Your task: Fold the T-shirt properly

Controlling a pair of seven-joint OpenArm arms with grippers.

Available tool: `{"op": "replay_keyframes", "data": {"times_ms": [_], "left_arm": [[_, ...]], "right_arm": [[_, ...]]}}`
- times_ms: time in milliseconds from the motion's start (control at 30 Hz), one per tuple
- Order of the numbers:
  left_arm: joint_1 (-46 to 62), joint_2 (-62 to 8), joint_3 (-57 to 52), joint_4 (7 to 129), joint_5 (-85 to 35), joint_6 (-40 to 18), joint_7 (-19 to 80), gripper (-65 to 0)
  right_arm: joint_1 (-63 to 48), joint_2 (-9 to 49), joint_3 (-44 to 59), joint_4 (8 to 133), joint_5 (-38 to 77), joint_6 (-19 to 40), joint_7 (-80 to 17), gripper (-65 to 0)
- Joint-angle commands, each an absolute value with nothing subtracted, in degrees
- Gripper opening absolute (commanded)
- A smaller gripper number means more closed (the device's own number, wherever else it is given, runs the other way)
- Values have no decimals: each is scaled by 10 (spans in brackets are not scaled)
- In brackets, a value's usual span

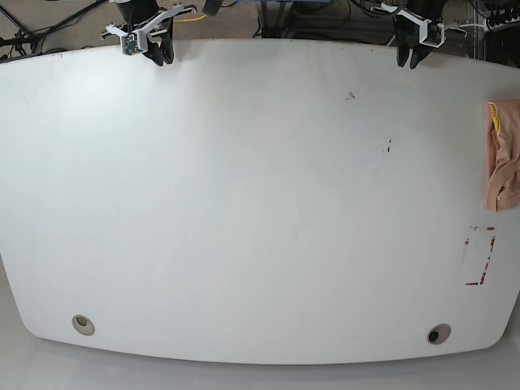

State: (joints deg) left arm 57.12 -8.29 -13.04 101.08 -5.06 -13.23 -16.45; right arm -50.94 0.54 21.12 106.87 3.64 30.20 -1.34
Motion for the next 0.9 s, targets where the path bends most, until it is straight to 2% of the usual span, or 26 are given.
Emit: {"op": "replay_keyframes", "data": {"times_ms": [0,200,367,633,867], "left_arm": [[611,-86,-130,1014,-68,-133,-180,-546],[650,-89,-127,957,-85,-134,-180,-546],[647,-87,-112,847,-86,-134,-182,-546],[522,-95,-51,628,-81,-134,-193,-546],[400,-104,-3,445,-82,-131,-191,-546]], "right_arm": [[-572,23,212,1069,66,301,25,-563],[-638,42,154,1006,69,295,80,-563],[-643,59,104,905,65,255,85,-563],[-527,83,14,673,64,182,126,-563],[-413,81,3,498,68,172,133,-563]]}}
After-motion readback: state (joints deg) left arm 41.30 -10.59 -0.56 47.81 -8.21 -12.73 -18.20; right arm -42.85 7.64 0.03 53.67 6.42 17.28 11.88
